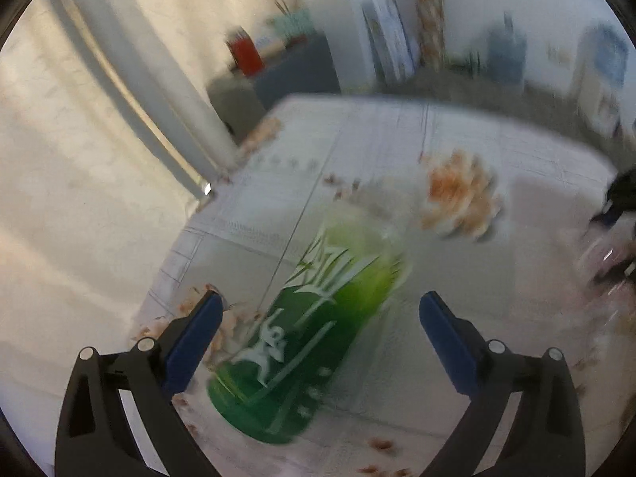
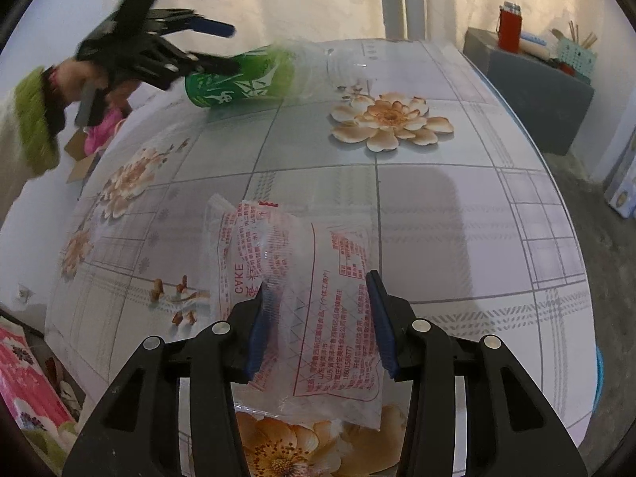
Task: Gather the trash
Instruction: 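Grasp the green-labelled bottle with the left tool while the right tool holds the bag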
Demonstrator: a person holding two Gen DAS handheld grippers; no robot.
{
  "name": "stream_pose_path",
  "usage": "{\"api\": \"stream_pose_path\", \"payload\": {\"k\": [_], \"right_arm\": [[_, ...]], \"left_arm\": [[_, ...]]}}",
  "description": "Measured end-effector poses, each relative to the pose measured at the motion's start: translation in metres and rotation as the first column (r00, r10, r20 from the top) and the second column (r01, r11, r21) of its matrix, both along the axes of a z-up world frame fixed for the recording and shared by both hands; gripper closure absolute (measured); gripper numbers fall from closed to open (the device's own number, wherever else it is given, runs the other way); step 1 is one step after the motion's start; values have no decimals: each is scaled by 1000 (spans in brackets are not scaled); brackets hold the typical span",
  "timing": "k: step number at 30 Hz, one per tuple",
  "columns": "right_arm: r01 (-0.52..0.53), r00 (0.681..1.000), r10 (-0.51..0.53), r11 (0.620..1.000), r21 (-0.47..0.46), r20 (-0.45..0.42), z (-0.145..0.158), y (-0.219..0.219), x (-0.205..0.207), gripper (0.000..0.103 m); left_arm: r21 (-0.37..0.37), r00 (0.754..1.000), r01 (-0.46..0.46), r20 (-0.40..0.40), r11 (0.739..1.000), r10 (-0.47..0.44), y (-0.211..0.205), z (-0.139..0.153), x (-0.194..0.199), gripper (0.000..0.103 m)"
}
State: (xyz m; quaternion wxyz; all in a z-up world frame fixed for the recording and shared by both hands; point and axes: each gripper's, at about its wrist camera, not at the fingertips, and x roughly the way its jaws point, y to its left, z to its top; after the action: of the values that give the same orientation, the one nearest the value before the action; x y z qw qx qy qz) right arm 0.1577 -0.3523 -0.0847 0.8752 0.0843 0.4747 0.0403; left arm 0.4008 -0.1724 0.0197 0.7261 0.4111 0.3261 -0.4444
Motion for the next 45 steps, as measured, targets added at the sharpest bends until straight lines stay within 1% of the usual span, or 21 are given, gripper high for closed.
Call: {"api": "stream_pose_path", "payload": {"k": [3, 6, 12, 15, 19, 21, 25, 26, 27, 29, 31, 32, 34, 37, 38, 39, 41, 42, 43, 44, 45], "right_arm": [[3, 1000, -3, 1000, 26, 11, 0, -4, -2, 61], [12, 1000, -13, 998, 57, 19, 0, -7, -3, 61], [16, 999, -18, 997, 78, 27, -2, -10, -2, 61], [17, 999, -20, 996, 88, 29, -2, -12, -3, 61], [23, 999, -26, 996, 84, 31, -2, -11, -4, 61], [24, 999, -27, 996, 80, 34, -3, -10, -5, 61], [34, 998, -37, 996, 79, 41, -4, -10, -5, 61], [38, 998, -42, 996, 74, 41, -3, -9, -6, 61], [41, 998, -44, 997, 70, 42, -3, -8, -7, 61], [47, 998, -49, 997, 56, 40, -2, -6, -10, 61], [52, 998, -53, 997, 53, 33, -2, -6, -13, 61], [55, 998, -57, 997, 54, 29, -1, -5, -14, 61], [67, 998, -68, 996, 59, 14, 0, -5, -18, 61], [83, 997, -82, 994, 74, -5, 1, -3, -26, 61], [86, 996, -85, 993, 78, -9, 1, -1, -29, 61], [88, 996, -87, 993, 85, -15, 1, 2, -33, 61], [84, 996, -82, 992, 95, -20, 1, 9, -40, 61], [80, 997, -79, 992, 97, -21, 1, 13, -42, 61], [76, 997, -74, 992, 97, -22, 1, 17, -45, 61], [73, 997, -72, 993, 94, -23, 1, 22, -46, 61], [72, 997, -69, 993, 90, -25, 2, 26, -47, 57]], "left_arm": [[76, 999, 53, 4, 996, -53, -11, -13, 7, 6], [114, 998, 56, -14, 992, -54, -17, -26, 14, 6], [166, 998, 44, -62, 985, -34, -26, -51, 21, 6], [149, 996, 28, -87, 988, -15, -25, -51, 20, 6], [172, 998, -3, -60, 985, 14, -20, -50, 11, 21], [198, 997, -58, -40, 978, 68, -14, -47, 6, 29], [231, 983, -153, -63, 961, 172, 2, -46, -9, 41], [226, 974, -180, -93, 957, 205, 9, -44, -16, 45], [220, 963, -210, -120, 953, 240, 15, -43, -20, 46], [206, 917, -313, -188, 927, 351, 33, -40, -28, 46], [174, 848, -415, -282, 893, 449, 59, -37, -39, 46], [158, 822, -445, -319, 882, 472, 69, -36, -45, 46], [114, 757, -516, -405, 849, 514, 99, -33, -66, 46], [75, 688, -591, -473, 803, 551, 130, -30, -95, 46], [50, 650, -626, -518, 779, 556, 146, -30, -111, 46], [40, 627, -644, -545, 764, 557, 154, -29, -119, 46], [18, 564, -692, -609, 721, 557, 173, -28, -143, 46], [7, 547, -709, -625, 705, 556, 180, -28, -153, 46], [-8, 541, -721, -631, 693, 556, 184, -27, -161, 45], [-17, 542, -726, -630, 687, 557, 187, -27, -163, 41], [-24, 547, -727, -624, 686, 558, 186, -26, -168, 31]]}}
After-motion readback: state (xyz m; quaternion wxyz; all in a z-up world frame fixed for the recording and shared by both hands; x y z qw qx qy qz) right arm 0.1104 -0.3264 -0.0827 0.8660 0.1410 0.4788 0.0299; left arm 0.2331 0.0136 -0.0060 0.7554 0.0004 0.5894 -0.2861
